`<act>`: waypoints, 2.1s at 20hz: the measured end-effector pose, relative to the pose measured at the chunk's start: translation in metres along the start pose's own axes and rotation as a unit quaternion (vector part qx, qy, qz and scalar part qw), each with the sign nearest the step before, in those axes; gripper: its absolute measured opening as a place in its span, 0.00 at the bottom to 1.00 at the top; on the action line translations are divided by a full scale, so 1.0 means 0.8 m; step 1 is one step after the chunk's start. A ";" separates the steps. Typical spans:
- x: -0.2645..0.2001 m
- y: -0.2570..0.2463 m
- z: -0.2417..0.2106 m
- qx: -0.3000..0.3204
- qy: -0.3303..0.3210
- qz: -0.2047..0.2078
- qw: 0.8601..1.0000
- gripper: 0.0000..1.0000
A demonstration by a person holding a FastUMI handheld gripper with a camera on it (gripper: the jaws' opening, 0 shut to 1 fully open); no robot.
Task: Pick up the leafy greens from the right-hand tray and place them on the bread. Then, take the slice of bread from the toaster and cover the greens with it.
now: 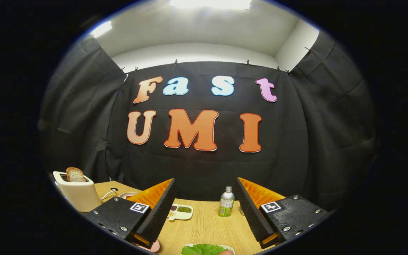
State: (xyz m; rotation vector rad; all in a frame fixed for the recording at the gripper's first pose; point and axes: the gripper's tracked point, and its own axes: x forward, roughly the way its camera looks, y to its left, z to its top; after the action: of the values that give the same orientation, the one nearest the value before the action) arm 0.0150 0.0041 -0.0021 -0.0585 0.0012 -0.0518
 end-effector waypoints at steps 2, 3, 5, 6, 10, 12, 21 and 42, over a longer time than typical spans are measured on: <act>-0.001 0.002 0.000 0.002 0.005 0.001 1.000 0.98; -0.001 0.003 0.002 0.003 0.006 0.003 1.000 0.98; -0.003 0.004 0.006 0.005 0.006 0.004 1.000 0.98; -0.006 0.004 0.008 0.005 0.006 0.004 1.000 0.98; -0.015 0.003 0.012 0.006 0.006 0.006 1.000 0.98; -0.020 0.004 0.010 0.004 0.010 0.011 1.000 0.98; -0.018 0.009 -0.008 -0.004 0.035 0.025 0.999 0.98; -0.034 0.009 -0.198 0.016 0.343 0.056 0.938 0.99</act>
State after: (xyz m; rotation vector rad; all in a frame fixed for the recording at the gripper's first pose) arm -0.0124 0.0034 -0.1603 -0.0061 0.7037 0.0433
